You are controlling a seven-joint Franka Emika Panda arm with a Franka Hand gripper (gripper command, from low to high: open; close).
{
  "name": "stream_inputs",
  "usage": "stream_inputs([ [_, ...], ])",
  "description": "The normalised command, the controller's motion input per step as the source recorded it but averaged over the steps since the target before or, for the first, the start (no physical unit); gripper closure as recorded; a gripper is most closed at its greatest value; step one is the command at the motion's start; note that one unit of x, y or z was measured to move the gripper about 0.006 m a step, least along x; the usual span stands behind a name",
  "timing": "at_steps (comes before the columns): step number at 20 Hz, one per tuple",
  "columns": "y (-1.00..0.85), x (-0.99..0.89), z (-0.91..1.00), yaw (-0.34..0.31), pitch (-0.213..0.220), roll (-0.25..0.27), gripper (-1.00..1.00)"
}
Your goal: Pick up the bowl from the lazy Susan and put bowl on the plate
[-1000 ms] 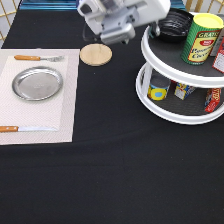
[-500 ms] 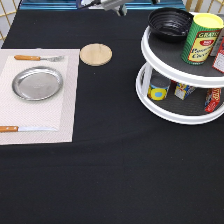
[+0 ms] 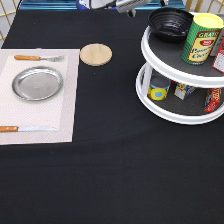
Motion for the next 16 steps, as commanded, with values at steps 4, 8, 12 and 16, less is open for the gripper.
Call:
stream_inputs([
  [4, 0.05, -0.20, -0.44, 0.057, -0.106, -0.149, -1.00],
  [8, 0.00, -0.20, -0.17, 0.074, -0.088, -0.164, 1.00],
  [12, 0.00, -0.12, 0.00, 0.081, -0.072, -0.170, 1.00],
  [16, 0.02, -0.17, 0.03, 0.070, -0.093, -0.182, 1.00],
])
